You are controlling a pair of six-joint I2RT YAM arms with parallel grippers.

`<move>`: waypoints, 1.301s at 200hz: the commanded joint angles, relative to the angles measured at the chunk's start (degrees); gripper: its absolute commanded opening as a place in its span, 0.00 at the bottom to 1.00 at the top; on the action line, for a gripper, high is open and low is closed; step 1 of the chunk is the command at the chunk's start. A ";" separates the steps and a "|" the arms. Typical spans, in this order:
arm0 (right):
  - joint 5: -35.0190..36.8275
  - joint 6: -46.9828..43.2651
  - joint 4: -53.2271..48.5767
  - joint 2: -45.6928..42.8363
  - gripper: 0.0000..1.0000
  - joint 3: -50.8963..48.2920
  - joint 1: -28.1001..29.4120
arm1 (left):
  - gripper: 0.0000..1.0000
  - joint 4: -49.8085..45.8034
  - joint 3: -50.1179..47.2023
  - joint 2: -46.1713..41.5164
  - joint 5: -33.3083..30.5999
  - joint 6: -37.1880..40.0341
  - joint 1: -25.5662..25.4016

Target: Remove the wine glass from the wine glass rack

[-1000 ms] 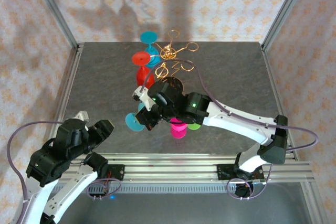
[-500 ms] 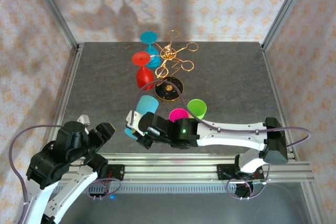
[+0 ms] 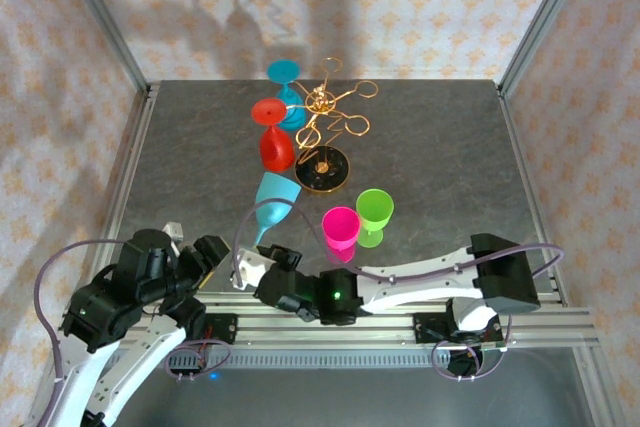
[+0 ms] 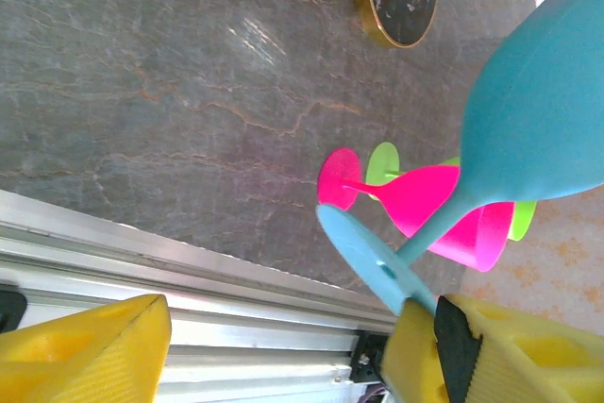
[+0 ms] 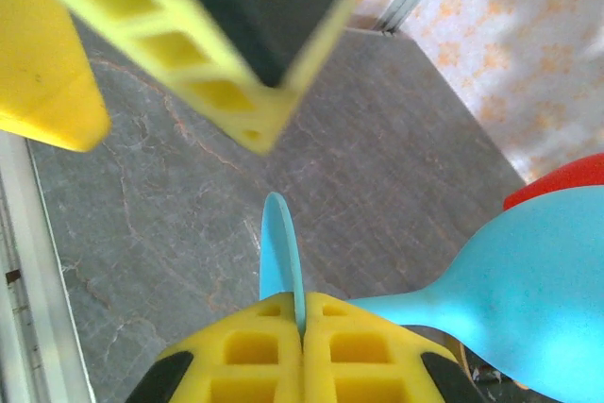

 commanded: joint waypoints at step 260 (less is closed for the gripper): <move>8.53 -9.01 14.16 3.76 0.00 3.17 2.15 | 0.27 19.91 -5.52 6.69 4.65 -1.12 0.08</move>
